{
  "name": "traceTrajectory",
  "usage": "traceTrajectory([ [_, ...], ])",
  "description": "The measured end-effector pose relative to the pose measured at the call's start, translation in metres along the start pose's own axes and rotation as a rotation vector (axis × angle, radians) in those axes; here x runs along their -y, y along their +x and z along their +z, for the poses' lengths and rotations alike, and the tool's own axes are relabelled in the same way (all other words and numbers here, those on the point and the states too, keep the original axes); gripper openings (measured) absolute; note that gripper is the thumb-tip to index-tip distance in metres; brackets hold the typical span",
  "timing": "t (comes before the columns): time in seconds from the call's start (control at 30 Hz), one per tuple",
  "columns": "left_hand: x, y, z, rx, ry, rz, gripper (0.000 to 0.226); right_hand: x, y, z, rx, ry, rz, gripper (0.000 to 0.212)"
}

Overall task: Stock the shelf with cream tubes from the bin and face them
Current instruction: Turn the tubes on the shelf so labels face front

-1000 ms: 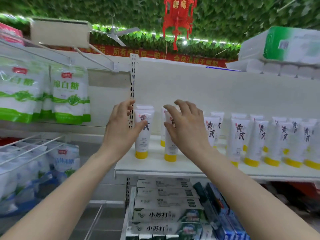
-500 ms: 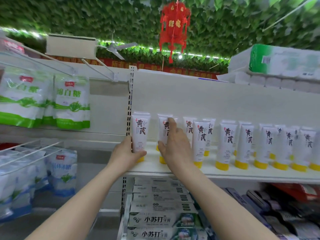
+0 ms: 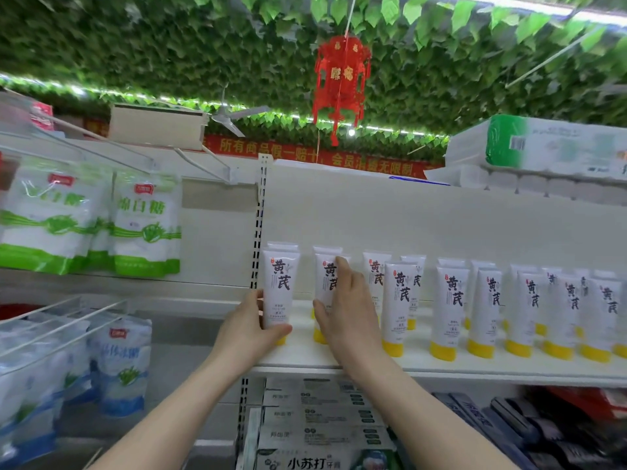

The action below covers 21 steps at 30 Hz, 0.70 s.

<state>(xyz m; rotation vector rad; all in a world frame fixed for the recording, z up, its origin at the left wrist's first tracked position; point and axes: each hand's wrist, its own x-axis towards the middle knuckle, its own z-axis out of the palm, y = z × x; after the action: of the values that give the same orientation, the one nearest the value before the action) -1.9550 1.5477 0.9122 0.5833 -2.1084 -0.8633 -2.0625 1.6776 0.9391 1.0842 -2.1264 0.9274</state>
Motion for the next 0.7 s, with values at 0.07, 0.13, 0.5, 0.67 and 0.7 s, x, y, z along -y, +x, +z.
traceTrajectory([
  [0.07,-0.003,0.0,-0.003,-0.12,0.023,0.047,0.074,0.002,0.001,-0.006,-0.04,-0.041,-0.038,0.072],
  [0.13,-0.013,0.002,-0.01,-0.277,0.122,0.2,0.07,0.004,0.006,-0.018,-0.119,-0.112,-0.117,0.064],
  [0.5,-0.128,0.051,-0.014,-0.145,0.419,0.529,0.027,-0.06,0.11,-0.14,0.039,-0.378,-0.361,0.029],
  [0.67,-0.166,0.075,0.018,-0.04,0.555,0.465,0.024,-0.118,0.138,-0.165,0.28,-0.404,-0.365,0.028],
  [0.7,-0.17,0.079,0.026,-0.009,0.565,0.453,0.025,-0.129,0.142,-0.164,0.322,-0.41,-0.377,0.029],
])
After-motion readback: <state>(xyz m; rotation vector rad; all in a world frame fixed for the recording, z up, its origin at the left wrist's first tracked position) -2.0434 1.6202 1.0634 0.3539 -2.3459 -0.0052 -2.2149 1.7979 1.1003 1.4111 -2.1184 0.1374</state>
